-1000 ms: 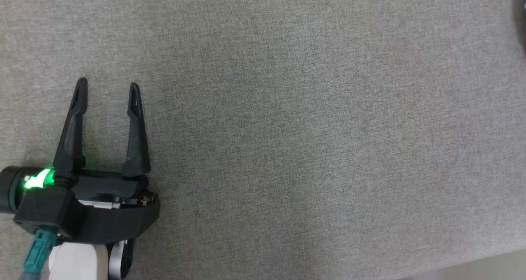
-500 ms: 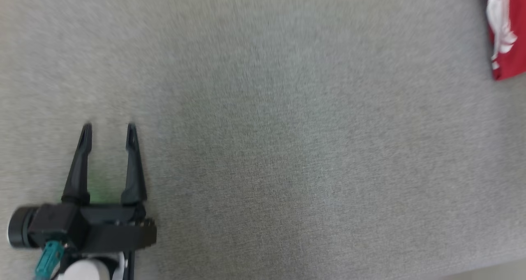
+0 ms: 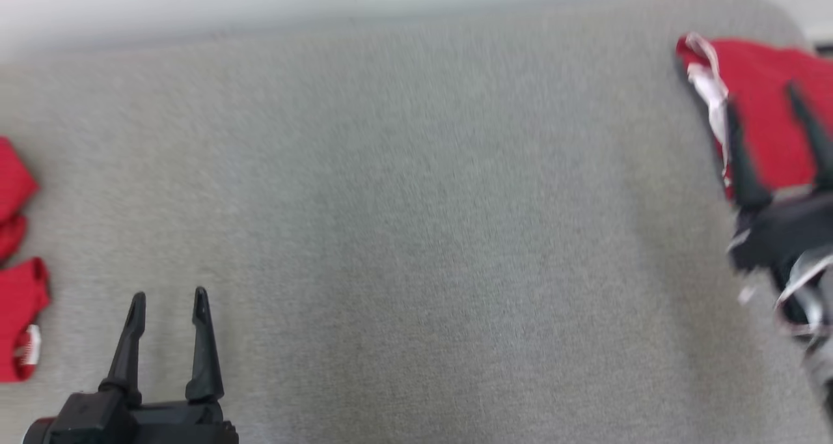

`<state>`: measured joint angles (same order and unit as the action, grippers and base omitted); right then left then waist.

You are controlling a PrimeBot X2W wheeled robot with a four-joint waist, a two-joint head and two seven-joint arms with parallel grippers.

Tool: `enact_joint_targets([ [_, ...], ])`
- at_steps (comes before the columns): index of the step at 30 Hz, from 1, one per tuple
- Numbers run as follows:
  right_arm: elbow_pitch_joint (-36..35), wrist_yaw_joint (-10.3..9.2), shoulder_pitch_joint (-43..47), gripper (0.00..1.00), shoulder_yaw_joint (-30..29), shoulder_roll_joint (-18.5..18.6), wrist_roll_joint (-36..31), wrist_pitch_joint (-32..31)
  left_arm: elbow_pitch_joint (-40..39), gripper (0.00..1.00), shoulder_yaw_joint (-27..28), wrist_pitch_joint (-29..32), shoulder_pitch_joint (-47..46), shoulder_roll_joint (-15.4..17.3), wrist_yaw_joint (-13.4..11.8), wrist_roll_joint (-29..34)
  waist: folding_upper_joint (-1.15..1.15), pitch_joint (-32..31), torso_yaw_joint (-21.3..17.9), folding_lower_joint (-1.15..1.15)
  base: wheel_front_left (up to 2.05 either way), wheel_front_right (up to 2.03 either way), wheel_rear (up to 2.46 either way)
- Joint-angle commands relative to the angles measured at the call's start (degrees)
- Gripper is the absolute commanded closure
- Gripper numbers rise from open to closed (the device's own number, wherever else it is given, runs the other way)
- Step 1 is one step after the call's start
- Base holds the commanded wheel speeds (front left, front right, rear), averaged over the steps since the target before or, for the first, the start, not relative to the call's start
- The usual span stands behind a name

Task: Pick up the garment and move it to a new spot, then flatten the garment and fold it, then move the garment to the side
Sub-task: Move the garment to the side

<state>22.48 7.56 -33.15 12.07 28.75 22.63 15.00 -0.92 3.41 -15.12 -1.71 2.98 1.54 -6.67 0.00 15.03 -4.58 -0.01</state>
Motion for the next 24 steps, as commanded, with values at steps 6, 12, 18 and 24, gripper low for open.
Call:
enact_joint_targets([
  [6,-5.7,-0.16,10.0,0.00,-1.8,-3.0,-1.1,0.2,0.7,0.00,0.3,0.0,2.6,-0.1,-0.8,-1.5,0.00,-8.9,2.8,0.01,0.00,0.00,0.00],
  [12,-10.8,-0.16,19.2,0.00,-4.3,-6.0,-0.7,0.2,1.2,0.00,0.1,0.0,3.5,-0.1,-1.1,-2.0,0.00,-10.7,3.2,0.01,0.00,0.00,0.00],
  [18,-14.2,-0.16,27.1,0.00,-6.4,-11.3,-1.0,0.2,2.0,0.00,0.7,0.0,4.2,-0.1,-0.7,-1.7,0.00,-12.0,3.0,0.01,0.00,0.00,0.00],
  [24,-14.9,-0.16,31.8,0.00,-6.8,-16.0,-2.9,0.2,3.0,0.00,0.9,0.0,4.8,-0.1,-0.2,-1.6,0.00,-13.5,3.1,0.01,0.00,0.00,0.00],
])
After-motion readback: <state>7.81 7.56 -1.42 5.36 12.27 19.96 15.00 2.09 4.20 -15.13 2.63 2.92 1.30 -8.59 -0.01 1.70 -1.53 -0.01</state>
